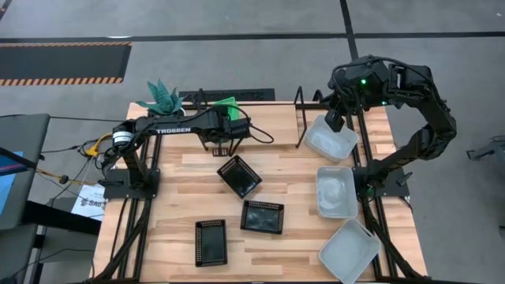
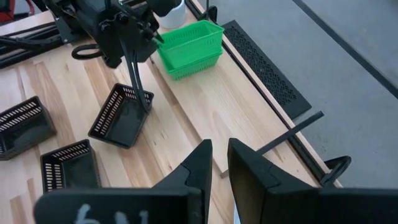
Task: Stack baskets on shelf by color
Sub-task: Stack the green bin on top of the green bin on the shelf
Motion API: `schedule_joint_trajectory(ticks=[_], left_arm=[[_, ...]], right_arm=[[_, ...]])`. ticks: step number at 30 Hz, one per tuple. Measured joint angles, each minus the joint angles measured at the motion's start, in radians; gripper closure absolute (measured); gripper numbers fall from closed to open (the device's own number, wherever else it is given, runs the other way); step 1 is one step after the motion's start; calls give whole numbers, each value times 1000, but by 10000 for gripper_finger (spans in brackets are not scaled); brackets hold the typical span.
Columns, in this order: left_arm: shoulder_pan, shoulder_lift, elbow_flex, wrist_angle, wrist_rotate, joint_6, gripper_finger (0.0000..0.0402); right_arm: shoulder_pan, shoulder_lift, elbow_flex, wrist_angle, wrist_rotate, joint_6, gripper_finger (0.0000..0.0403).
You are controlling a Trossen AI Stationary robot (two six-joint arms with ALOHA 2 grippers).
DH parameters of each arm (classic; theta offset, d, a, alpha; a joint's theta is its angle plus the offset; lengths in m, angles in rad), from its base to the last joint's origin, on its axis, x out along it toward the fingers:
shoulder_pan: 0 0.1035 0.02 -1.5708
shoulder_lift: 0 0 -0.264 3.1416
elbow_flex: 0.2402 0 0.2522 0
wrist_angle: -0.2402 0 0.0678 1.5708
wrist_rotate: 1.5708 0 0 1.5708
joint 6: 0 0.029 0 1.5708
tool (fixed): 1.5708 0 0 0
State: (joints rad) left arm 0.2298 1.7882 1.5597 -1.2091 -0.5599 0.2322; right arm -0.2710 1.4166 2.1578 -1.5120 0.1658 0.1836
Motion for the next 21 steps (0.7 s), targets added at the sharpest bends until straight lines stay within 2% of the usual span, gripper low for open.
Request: schedule_joint_trajectory(ticks=[11,18,21], left_arm=[[0,0,0,-187,-31,13,342],[0,0,0,-188,-31,9,345],[0,0,0,-155,11,7,345]], right_arm=[[0,0,0,-13,0,3,325],[0,0,0,-14,0,3,325],[0,0,0,-23,0,3,325]])
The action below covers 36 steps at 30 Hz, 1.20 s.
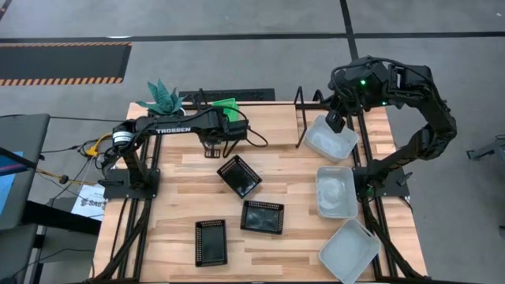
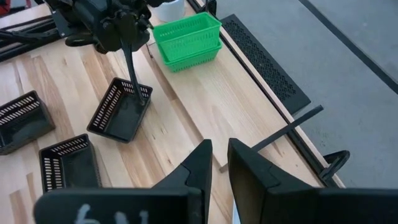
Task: Stack baskets on shelf by color
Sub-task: Stack the green bin on top of the green bin on the shelf
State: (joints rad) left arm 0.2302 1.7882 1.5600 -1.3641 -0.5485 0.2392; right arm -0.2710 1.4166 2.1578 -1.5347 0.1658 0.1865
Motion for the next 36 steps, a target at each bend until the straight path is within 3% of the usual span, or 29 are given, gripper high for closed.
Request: schedule_joint_trajectory(ticks=[3,11,18,24,32,36], left_arm=[[0,0,0,48,57,-19,345],[2,0,0,93,74,-26,345],[38,0,1,164,310,-71,345],[52,-17,1,204,284,-103,339],[82,-85,1,231,315,-108,265],[105,-116,1,233,392,-109,216]], right_arm=[[1,-1,-12,-5,0,19,325],[1,0,-51,-33,-7,40,325],[1,0,-51,-34,-7,53,325],[22,0,-51,-36,-7,52,325],[73,0,-51,-36,-8,52,325],[90,0,-51,-36,-8,52,325]])
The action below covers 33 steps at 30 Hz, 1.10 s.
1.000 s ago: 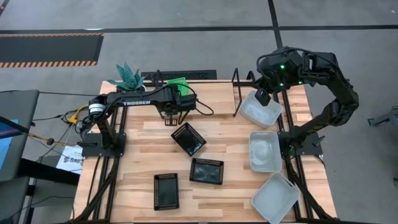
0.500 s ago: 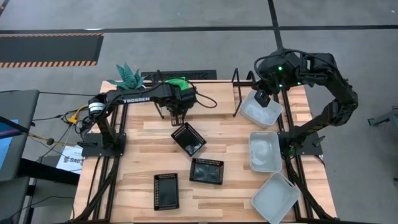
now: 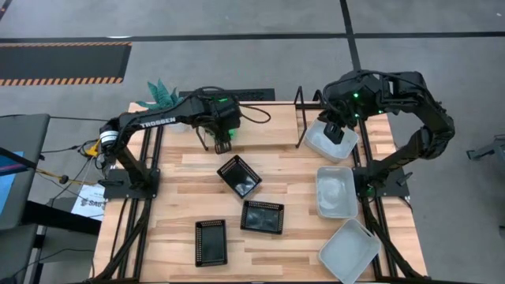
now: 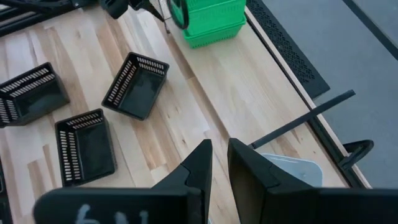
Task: Stack baskets on shelf by color
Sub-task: Stack the green bin on top of the green bin on the shelf
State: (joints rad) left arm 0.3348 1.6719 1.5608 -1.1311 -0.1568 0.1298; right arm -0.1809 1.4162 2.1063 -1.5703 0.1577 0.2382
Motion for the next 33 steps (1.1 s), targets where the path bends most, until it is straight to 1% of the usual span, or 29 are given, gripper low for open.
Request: schedule_joint_trajectory(ticks=[2,5,8,15,23,30,33], left_arm=[[14,-9,0,6,25,0,204],[31,-14,0,8,33,6,199],[42,-13,0,8,75,37,203],[70,-9,0,54,108,101,219],[87,-2,-1,49,100,118,228],[85,-2,-88,55,99,108,229],[85,-2,-119,111,73,109,229]], right_arm=[[6,0,0,0,0,1,325],[14,0,0,0,0,12,325],[26,0,0,0,0,16,325],[55,0,0,0,0,17,325],[79,0,0,0,0,19,325],[83,0,0,0,0,19,325],[83,0,0,0,0,18,325]])
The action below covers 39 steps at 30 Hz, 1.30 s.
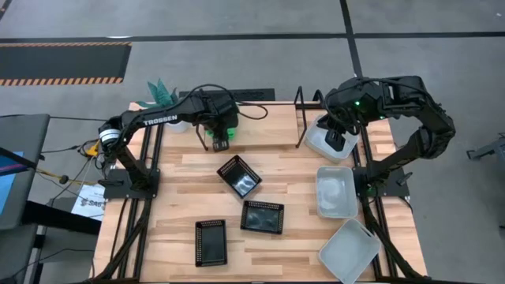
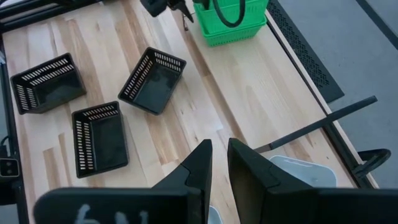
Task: Stack baskets on shelf by color
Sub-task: Stack the green bin on top of the green bin on the shelf
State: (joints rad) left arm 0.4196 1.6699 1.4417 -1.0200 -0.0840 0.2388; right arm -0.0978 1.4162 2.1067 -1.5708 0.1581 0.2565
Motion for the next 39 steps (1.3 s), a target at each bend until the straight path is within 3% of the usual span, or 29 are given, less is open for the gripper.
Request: schedule_joint_trajectory(ticks=[7,16,39], left_arm=[[-1,0,-2,25,-42,12,253],[-1,0,0,13,-40,28,391],[-119,0,0,-149,-308,3,401]], right_arm=[[-1,0,0,0,0,-1,325],[-1,0,0,0,0,5,325],[-1,0,0,0,0,8,325]])
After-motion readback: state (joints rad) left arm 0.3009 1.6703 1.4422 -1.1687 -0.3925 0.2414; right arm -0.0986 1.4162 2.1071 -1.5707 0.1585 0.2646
